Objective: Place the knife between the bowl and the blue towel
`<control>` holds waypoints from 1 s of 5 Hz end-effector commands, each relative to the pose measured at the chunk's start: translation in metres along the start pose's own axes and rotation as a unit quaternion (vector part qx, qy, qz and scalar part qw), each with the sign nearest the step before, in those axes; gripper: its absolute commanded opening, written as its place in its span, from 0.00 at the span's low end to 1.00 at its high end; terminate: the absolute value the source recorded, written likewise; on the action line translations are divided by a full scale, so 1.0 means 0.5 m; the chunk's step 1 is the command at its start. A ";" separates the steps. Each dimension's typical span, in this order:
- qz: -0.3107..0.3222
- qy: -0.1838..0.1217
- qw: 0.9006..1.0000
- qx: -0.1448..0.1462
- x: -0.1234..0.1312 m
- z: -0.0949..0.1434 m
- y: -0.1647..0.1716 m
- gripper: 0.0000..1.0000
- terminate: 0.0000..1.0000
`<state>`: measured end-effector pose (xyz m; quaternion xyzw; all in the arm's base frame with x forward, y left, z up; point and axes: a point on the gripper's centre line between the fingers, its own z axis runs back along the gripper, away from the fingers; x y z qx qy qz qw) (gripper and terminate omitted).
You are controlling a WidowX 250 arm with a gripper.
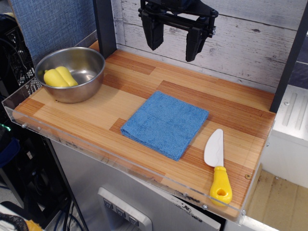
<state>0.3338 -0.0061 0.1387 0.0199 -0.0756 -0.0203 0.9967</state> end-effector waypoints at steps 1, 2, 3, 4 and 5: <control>0.000 0.000 1.000 0.000 0.000 0.000 0.000 1.00 0.00; -0.003 -0.005 1.000 -0.001 -0.003 0.006 -0.064 1.00 0.00; -0.013 -0.005 1.000 -0.001 -0.016 0.002 -0.140 1.00 0.00; -0.047 -0.005 0.999 -0.010 -0.048 -0.005 -0.225 1.00 0.00; -0.073 -0.005 0.997 0.005 -0.086 -0.040 -0.278 1.00 0.00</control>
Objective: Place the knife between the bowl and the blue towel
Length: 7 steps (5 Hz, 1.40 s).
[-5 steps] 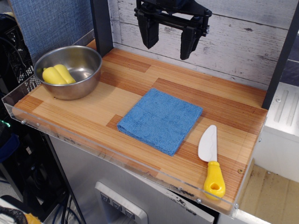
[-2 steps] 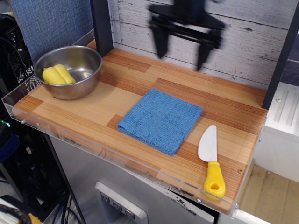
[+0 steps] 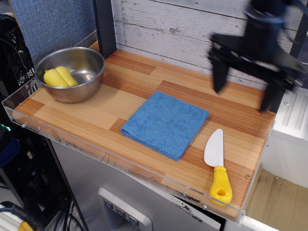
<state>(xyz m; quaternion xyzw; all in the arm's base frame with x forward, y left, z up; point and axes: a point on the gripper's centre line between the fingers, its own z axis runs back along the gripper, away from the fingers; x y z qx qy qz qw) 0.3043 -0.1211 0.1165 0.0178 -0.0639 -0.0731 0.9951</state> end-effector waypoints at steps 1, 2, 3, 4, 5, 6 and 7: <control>-0.028 0.016 0.999 0.032 -0.055 -0.087 -0.052 1.00 0.00; -0.020 0.034 0.998 0.047 -0.071 -0.121 -0.023 1.00 0.00; -0.003 0.047 0.998 0.052 -0.082 -0.139 0.017 1.00 0.00; 0.003 0.051 0.997 0.053 -0.082 -0.142 0.033 1.00 0.00; 0.002 0.058 0.997 0.053 -0.087 -0.155 0.031 1.00 0.00; -0.011 0.067 0.997 0.032 -0.096 -0.174 -0.002 1.00 0.00; -0.025 0.079 0.997 0.004 -0.104 -0.197 -0.045 1.00 0.00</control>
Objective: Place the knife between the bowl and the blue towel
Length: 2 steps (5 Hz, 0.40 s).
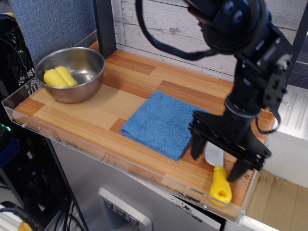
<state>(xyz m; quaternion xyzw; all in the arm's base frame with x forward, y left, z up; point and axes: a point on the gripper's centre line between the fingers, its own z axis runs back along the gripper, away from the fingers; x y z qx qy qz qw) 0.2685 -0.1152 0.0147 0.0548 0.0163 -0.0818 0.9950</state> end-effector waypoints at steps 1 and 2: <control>-0.024 0.014 0.999 -0.035 -0.010 -0.030 -0.058 1.00 0.00; -0.032 0.012 0.999 -0.033 -0.007 -0.034 -0.064 0.00 0.00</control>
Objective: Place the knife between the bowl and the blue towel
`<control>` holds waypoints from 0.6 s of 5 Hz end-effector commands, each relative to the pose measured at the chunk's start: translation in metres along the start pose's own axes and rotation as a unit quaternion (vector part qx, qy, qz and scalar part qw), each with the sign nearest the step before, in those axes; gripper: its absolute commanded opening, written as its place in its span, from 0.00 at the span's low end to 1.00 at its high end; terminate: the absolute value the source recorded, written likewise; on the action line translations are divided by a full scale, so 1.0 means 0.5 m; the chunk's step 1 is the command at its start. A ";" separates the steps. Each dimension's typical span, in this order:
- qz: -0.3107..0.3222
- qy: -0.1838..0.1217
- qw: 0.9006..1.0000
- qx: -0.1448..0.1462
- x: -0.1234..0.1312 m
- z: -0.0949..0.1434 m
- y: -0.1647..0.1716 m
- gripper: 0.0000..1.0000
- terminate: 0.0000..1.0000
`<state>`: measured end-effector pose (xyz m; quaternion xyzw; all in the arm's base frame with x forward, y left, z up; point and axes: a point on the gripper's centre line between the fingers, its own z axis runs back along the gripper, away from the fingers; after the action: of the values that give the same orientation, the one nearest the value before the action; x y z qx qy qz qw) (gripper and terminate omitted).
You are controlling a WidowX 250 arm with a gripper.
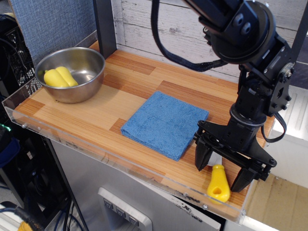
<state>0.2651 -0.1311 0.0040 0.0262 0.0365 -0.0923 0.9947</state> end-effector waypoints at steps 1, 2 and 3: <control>-0.028 0.000 1.000 0.002 -0.001 -0.017 -0.030 0.00 0.00; -0.037 -0.005 0.999 0.002 -0.001 -0.010 -0.030 0.00 0.00; -0.050 -0.013 0.999 0.008 0.001 0.004 -0.030 0.00 0.00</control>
<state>0.2721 -0.1421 0.0068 0.0317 0.0215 -0.1165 0.9925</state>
